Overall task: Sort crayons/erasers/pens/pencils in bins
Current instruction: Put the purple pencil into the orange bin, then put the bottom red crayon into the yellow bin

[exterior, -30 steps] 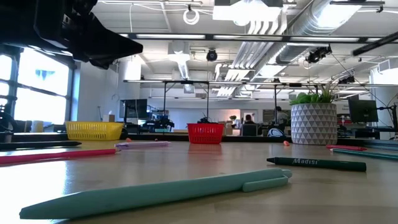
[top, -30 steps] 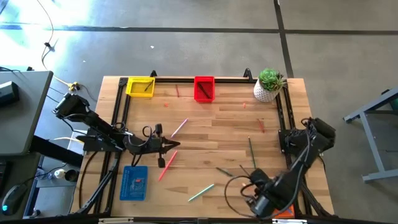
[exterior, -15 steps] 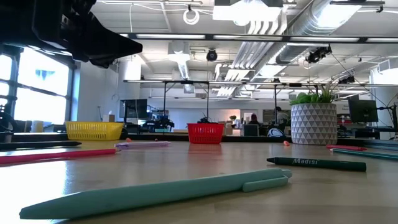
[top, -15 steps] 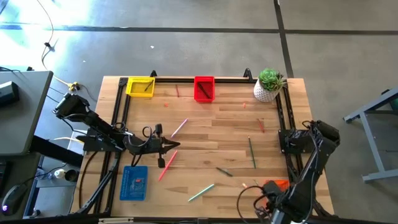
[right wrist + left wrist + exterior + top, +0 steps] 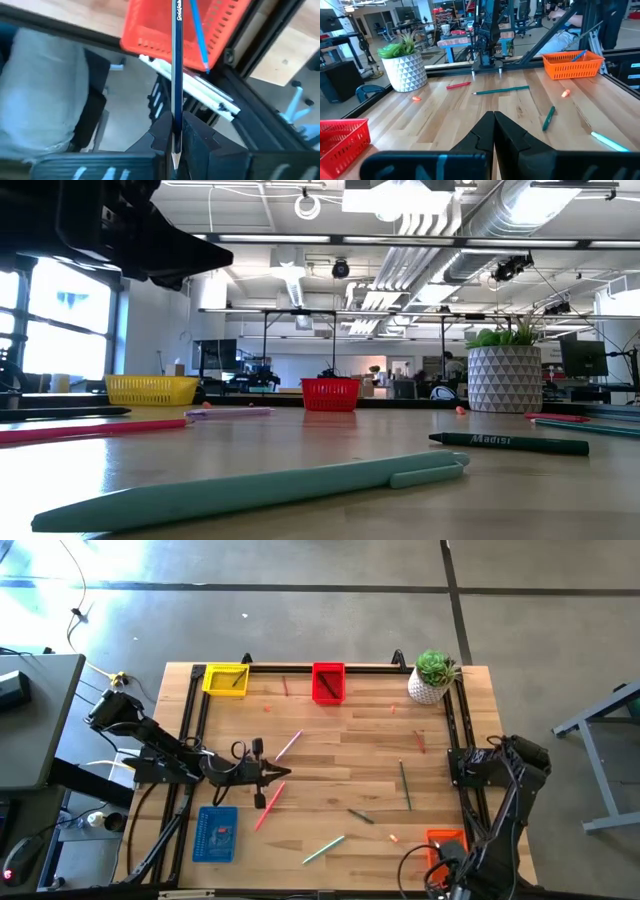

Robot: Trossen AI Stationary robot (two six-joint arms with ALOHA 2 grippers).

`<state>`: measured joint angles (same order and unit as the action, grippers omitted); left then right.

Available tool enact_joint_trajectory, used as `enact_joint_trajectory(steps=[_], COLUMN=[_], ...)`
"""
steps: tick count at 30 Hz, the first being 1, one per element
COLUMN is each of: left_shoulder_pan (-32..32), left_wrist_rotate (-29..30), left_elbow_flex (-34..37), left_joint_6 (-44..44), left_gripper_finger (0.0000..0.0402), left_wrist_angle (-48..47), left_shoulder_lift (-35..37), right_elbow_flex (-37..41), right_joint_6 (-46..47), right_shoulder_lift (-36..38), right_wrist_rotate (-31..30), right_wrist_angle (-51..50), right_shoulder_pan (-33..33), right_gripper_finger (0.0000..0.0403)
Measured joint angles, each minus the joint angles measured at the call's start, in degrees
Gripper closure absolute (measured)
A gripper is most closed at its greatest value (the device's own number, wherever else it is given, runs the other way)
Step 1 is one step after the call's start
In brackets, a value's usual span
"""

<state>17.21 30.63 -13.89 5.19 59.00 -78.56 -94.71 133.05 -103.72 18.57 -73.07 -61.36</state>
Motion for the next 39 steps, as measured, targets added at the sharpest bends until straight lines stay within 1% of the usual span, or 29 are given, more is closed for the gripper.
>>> enact_joint_trajectory(steps=[4, 7, 10, 13, 18, 22, 25, 33, 36, 39], left_shoulder_pan=[0.0, 0.0, 0.0, 0.0, 0.0, 0.0, 0.0, 0.0, 0.0, 0.0], left_wrist_rotate=[0.0, 0.0, 0.0, 0.0, 0.0, 0.0, 0.0, 0.0, 0.0, 0.0], left_elbow_flex=[0.0, 0.0, 0.0, 0.0, 0.0, 0.0, 0.0, 0.0, 0.0, 0.0], left_joint_6=[0.4, 0.4, 0.4, 0.4, 0.4, 0.4, 0.1, 0.0, 0.0, 0.3], left_gripper_finger=[0.0401, 0.0401, 0.0401, 0.0401, 0.0401, 0.0401, 0.0401, 0.0401, 0.0401, 0.0401], left_wrist_angle=[0.0, 0.0, 0.0, 0.0, 0.0, 0.0, 0.0, 0.0, 0.0, 0.0], left_shoulder_lift=[0.0, 0.0, 0.0, 0.0, 0.0, 0.0, 0.0, 0.0, 0.0, 0.0], right_elbow_flex=[2.9, 6.1, 10.0, 13.5, 16.7, 17.2, 17.2, 17.2, 15.5, 12.2], right_joint_6=[0.0, -0.7, -2.1, -3.1, -4.8, -5.8, -6.7, -11.4, -14.7, -17.7], right_shoulder_lift=[0.0, 0.0, 0.0, 0.0, 0.0, 0.0, 0.0, 0.0, -0.1, -0.1], right_wrist_rotate=[2.4, 2.6, 2.7, 2.7, 2.5, 2.5, 1.8, 1.5, 1.6, 1.8], right_wrist_angle=[0.2, 2.5, 7.9, 11.0, 11.5, 12.0, 11.9, 10.8, 10.7, 9.3], right_shoulder_pan=[0.1, 0.1, 0.1, 0.1, 0.1, 0.1, 0.1, 0.1, 0.1, 0.1], right_gripper_finger=[0.0375, 0.0375, 0.0375, 0.0375, 0.0375, 0.0375, 0.0366, 0.0304, 0.0293, 0.0295])
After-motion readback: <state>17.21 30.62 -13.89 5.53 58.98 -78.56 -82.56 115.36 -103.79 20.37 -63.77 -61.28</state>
